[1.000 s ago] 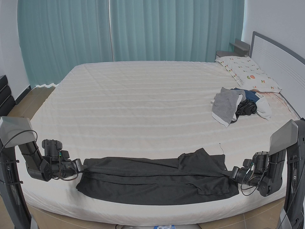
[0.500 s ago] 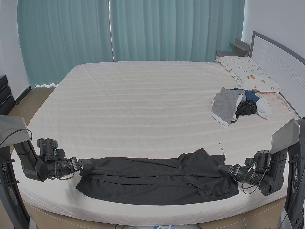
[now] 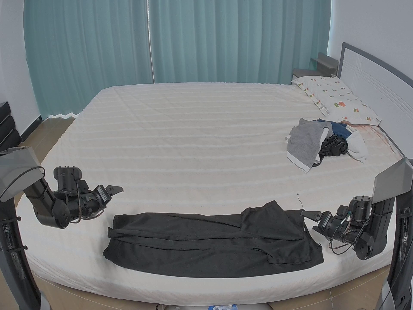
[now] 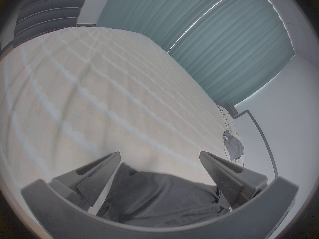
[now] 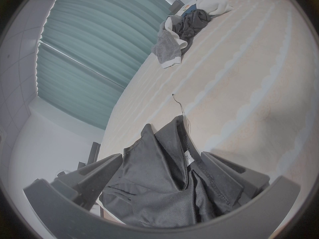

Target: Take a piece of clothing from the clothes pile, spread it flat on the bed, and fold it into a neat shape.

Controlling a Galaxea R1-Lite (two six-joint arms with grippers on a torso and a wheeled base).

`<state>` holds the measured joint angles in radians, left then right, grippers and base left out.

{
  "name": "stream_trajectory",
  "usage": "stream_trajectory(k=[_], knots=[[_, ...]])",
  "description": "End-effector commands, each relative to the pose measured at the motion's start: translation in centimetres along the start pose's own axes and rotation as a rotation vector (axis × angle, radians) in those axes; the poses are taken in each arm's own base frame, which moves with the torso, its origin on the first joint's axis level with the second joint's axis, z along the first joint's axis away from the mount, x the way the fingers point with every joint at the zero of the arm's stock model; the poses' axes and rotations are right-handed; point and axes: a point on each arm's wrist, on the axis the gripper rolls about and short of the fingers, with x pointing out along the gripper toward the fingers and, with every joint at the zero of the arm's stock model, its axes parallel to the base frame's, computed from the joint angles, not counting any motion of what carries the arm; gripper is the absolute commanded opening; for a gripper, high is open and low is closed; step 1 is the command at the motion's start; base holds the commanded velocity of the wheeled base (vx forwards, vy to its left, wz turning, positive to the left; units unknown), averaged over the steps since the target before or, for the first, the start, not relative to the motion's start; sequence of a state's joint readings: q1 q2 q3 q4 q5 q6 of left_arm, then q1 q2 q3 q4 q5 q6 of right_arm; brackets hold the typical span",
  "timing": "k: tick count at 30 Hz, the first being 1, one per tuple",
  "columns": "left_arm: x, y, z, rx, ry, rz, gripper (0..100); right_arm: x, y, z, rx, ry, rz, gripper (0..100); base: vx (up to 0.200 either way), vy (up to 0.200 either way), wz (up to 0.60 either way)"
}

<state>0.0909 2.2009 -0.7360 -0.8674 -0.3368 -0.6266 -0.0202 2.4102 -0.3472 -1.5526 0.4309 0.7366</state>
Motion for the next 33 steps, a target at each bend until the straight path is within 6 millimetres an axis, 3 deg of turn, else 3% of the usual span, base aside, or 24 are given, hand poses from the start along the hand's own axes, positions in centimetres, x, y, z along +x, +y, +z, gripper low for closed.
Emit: stream_trajectory(k=[1, 7, 26, 27, 33], knots=[[3.3, -0.7, -0.1, -0.013, 0.019, 0.021, 100, 0.7, -0.6, -0.2, 0.042, 0.002, -0.005, 100, 0.000, 0.000, 0.00], [4.9, 0.2, -1.7, -0.028, 0.105, 0.081, 100, 0.7, -0.5, -0.3, 0.046, 0.004, -0.004, 100, 0.000, 0.000, 0.00], [4.6, 0.3, -2.6, -0.005, 0.102, 0.152, 100, 0.7, -0.5, -0.5, 0.046, 0.011, -0.008, 100, 0.000, 0.000, 0.00], [4.7, 0.4, -2.8, -0.005, 0.107, 0.154, 0, 0.8, -0.5, -0.5, 0.045, 0.010, -0.007, 100, 0.000, 0.000, 0.00], [4.9, 0.5, -2.4, -0.012, 0.078, 0.174, 0, 1.0, -0.4, -0.2, 0.038, -0.003, 0.002, 100, 0.000, 0.000, 0.00]])
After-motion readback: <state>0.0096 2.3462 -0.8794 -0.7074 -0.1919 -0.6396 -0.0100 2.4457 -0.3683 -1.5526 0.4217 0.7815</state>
